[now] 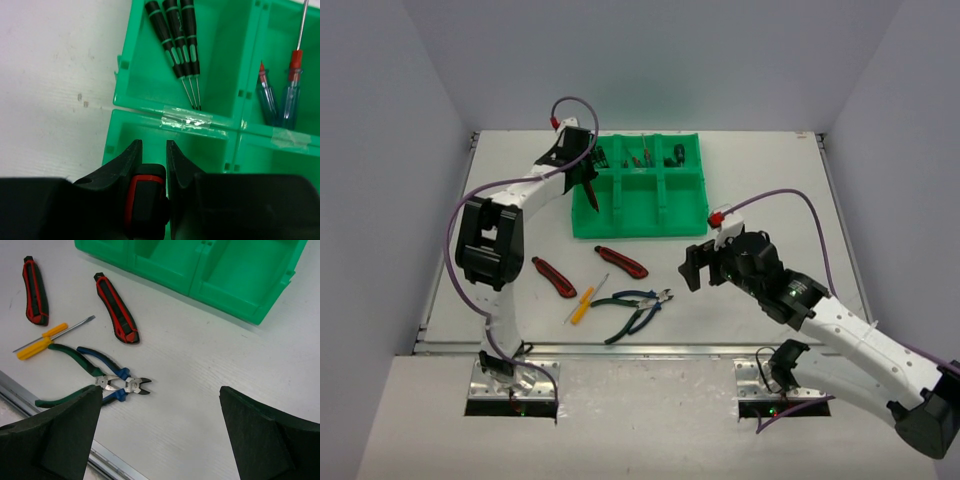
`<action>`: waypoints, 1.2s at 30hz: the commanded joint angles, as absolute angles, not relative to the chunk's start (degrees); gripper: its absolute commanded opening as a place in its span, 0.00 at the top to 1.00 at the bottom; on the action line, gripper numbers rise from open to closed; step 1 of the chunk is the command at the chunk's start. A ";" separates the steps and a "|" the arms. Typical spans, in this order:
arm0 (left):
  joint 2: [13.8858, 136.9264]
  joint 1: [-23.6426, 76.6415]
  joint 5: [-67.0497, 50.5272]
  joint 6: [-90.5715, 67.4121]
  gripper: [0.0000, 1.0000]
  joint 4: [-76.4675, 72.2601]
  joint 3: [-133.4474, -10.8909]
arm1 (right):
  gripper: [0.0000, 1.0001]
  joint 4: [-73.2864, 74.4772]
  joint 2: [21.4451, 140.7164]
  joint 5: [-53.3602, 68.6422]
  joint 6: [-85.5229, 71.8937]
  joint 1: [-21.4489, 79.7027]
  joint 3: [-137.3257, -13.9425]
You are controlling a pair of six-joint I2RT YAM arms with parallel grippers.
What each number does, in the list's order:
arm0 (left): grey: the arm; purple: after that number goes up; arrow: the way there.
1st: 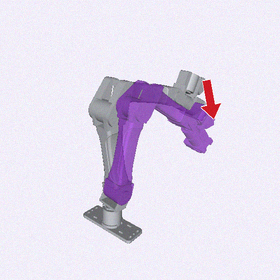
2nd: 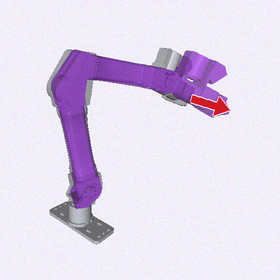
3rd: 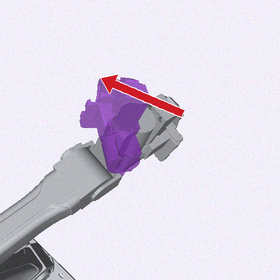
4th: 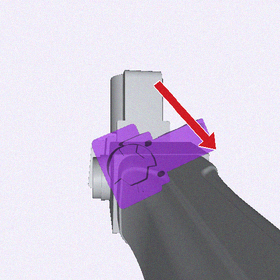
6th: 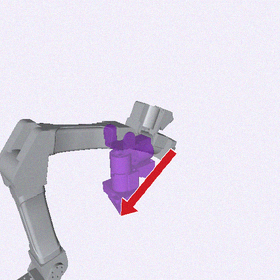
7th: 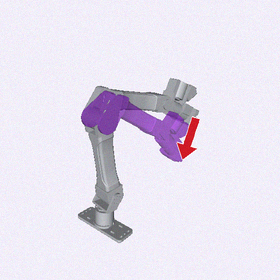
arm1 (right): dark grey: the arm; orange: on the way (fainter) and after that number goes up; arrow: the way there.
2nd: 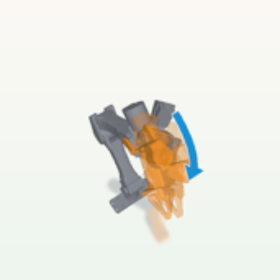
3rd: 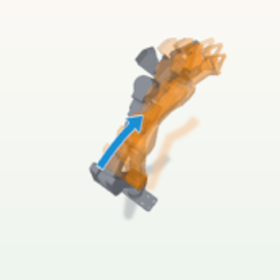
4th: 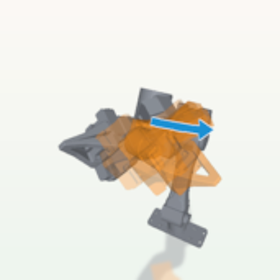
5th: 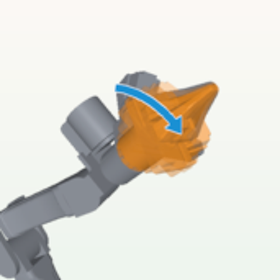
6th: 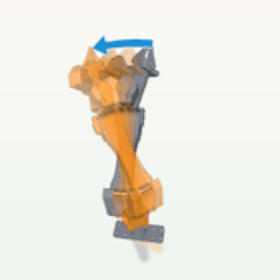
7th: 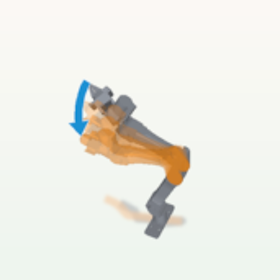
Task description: Sort the tools into containers
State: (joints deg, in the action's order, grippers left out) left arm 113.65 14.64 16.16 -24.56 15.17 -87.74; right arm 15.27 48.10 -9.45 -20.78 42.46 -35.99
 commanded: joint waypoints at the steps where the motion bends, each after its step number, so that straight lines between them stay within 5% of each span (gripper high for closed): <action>1: 111.27 15.11 12.58 -27.41 1.00 15.64 -88.44 | 0.01 14.15 50.26 -9.41 -20.56 42.19 -36.73; 8: 110.39 17.60 10.46 -30.72 0.91 17.58 -86.81 | 0.01 14.15 53.46 -6.66 -21.64 42.10 -38.25; 22: 92.92 19.42 19.84 -30.30 0.17 21.95 -87.31 | 0.01 11.63 65.78 0.88 -19.32 42.19 -42.88; 28: 81.88 19.42 24.87 -28.92 0.01 25.48 -84.90 | 0.01 11.05 78.39 3.79 -15.69 42.69 -50.91; 36: 56.30 19.42 17.67 -26.31 0.00 23.51 -65.85 | 0.17 17.20 97.82 3.91 -9.79 46.81 -63.22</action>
